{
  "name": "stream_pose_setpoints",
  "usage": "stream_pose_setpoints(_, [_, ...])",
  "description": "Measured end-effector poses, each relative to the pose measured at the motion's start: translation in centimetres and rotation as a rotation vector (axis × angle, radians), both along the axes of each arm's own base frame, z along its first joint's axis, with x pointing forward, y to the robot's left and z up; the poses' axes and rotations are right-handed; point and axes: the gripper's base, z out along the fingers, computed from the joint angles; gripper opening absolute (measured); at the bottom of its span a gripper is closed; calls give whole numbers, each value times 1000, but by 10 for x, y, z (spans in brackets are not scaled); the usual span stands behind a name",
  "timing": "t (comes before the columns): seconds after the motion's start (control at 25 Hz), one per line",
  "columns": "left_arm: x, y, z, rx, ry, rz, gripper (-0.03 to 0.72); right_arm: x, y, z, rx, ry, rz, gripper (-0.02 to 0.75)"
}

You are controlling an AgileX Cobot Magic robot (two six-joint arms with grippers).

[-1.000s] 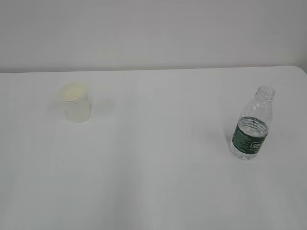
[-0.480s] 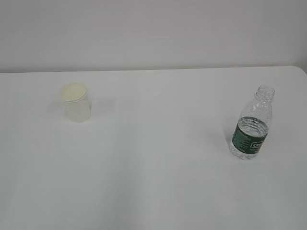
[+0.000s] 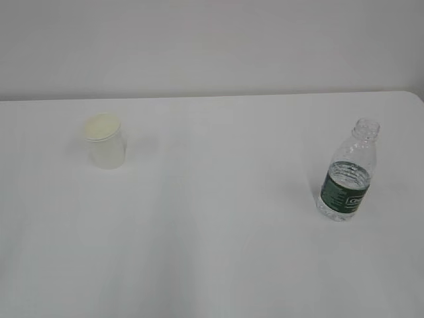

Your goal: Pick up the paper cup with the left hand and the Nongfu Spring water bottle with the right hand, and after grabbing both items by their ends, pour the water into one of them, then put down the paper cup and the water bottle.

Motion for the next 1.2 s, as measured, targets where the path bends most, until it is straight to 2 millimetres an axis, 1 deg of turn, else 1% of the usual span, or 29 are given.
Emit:
stream_pose_setpoints(0.16, [2, 0, 2, -5, -18, 3, 555, 1, 0, 2, 2, -28, 5, 573])
stream_pose_setpoints(0.28, [9, 0, 6, 9, -36, 4, 533, 3, 1, 5, 2, -46, 9, 573])
stream_pose_setpoints(0.92, [62, 2, 24, 41, -78, 37, 524, 47, 12, 22, -1, -72, 46, 573])
stream_pose_setpoints(1.2, [85, 3, 24, 40, -54, 51, 524, 70, 18, 27, 11, -92, 64, 573])
